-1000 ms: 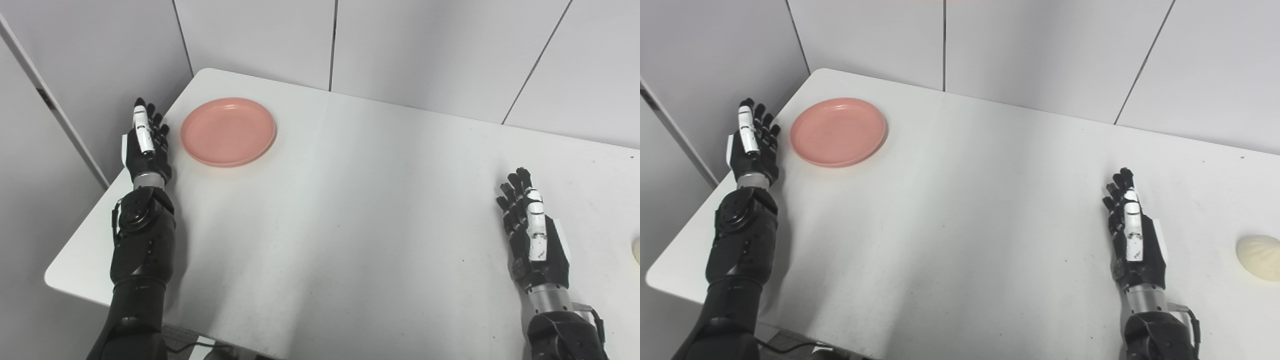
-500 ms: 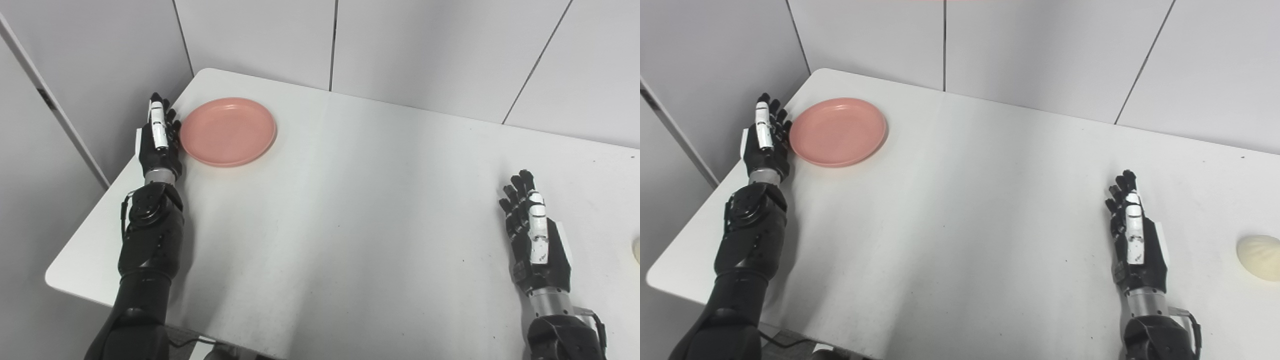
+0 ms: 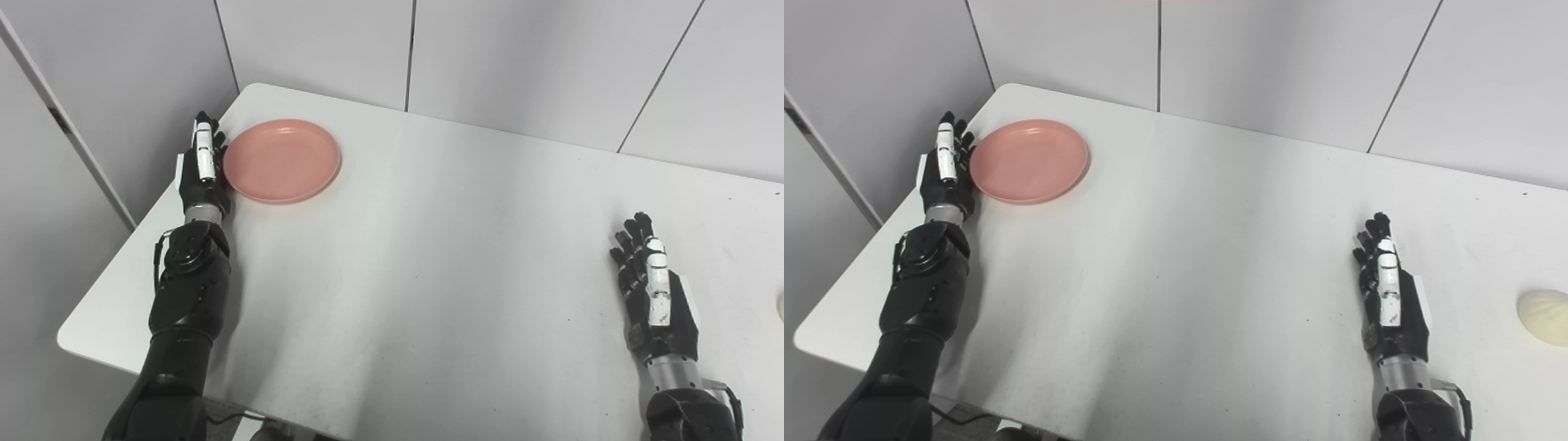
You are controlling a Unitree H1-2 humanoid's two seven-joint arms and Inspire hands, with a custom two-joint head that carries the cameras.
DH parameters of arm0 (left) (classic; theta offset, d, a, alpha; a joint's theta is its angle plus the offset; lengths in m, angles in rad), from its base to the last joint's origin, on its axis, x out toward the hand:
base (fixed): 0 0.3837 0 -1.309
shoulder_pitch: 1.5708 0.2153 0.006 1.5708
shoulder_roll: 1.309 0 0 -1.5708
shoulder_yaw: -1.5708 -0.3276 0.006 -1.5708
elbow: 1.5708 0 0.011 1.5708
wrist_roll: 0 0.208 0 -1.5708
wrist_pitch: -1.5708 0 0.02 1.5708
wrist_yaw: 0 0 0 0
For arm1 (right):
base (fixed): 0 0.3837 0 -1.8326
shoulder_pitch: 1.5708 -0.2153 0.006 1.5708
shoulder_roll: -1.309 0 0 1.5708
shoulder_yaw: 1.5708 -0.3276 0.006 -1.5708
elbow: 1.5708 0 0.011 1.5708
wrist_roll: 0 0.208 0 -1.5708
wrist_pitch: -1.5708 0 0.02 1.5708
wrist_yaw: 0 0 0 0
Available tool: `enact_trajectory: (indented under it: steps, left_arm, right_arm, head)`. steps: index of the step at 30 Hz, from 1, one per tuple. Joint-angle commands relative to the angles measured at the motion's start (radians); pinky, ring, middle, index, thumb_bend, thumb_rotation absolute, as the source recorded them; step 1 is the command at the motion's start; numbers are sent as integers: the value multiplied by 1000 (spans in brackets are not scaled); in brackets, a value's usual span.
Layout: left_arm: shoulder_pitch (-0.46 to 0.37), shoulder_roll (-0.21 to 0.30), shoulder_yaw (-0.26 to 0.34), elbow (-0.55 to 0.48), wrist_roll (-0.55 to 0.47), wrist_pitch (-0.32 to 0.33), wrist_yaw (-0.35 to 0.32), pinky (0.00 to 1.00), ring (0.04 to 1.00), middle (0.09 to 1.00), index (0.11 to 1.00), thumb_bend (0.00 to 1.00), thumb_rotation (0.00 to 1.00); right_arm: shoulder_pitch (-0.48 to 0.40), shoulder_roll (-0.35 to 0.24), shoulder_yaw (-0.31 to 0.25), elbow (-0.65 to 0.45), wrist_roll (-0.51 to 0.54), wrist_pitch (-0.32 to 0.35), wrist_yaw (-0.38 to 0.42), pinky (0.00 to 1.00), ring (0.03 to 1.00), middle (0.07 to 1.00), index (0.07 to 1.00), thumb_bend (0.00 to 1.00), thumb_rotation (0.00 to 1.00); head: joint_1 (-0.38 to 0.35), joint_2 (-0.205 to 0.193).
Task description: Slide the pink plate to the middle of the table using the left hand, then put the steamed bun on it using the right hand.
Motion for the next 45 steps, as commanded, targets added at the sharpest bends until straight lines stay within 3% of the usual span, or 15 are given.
enact_trajectory:
  steps: [1,8,18,30,45]
  left_arm:
    - [-23,-16,-29,22,-1,22,-53,1000,1000,1000,1000,364,1000]
    - [-22,-30,-65,2,22,47,-49,1000,992,983,1000,379,1000]
    - [-17,-54,-129,-21,20,68,-103,1000,985,984,997,381,1000]
    - [-9,-82,-225,-45,70,90,-122,1000,974,968,982,409,1000]
    - [-2,-132,-299,-71,82,106,-184,1000,985,973,982,426,1000]
  right_arm:
    - [37,16,8,20,3,8,5,1000,1000,1000,1000,167,1000]
    - [39,21,12,16,-11,7,-4,1000,1000,1000,1000,151,1000]
    - [43,28,15,6,-18,13,-7,1000,1000,1000,1000,176,1000]
    - [45,38,19,-3,-37,20,-17,1000,1000,1000,1000,201,1000]
    - [41,47,24,20,-46,3,-16,1000,1000,1000,1000,211,1000]
  head:
    - [1,0]
    - [-11,0]
    - [-36,7]
    - [-70,15]
    - [-117,20]
